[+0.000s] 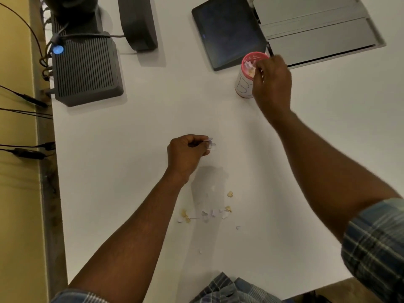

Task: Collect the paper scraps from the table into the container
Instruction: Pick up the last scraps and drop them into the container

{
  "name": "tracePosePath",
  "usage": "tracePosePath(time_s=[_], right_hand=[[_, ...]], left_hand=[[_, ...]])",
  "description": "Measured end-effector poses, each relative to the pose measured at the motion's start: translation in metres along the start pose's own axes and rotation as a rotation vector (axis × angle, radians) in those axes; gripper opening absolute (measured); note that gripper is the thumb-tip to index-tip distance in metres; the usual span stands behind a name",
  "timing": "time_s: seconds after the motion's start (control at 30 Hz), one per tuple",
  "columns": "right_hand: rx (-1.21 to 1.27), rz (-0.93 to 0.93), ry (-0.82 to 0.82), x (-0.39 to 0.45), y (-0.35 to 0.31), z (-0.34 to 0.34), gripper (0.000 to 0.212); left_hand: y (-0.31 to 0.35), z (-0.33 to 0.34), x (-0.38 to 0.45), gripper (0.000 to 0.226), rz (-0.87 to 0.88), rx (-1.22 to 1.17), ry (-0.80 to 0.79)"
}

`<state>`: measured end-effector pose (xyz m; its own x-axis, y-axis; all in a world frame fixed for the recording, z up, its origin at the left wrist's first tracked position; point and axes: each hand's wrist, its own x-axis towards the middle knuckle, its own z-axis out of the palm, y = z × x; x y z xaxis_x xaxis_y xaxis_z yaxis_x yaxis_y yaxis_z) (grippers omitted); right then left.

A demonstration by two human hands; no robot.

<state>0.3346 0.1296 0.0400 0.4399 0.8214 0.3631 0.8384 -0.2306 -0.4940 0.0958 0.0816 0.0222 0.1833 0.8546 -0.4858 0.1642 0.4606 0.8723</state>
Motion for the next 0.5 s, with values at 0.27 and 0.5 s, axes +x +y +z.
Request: tracePosePath(time_s=[0.27, 0.5], right_hand=[[0.076, 0.14, -0.248, -0.137, 0.029, 0.016, 0.035], [-0.075, 0.192, -0.485, -0.18, 0.036, 0.02, 0.061]], left_hand=[[0.055, 0.046, 0.033, 0.011, 0.097, -0.002, -0.013], [0.1, 0.094, 0.069, 0.015, 0.313, 0.169, 0.079]])
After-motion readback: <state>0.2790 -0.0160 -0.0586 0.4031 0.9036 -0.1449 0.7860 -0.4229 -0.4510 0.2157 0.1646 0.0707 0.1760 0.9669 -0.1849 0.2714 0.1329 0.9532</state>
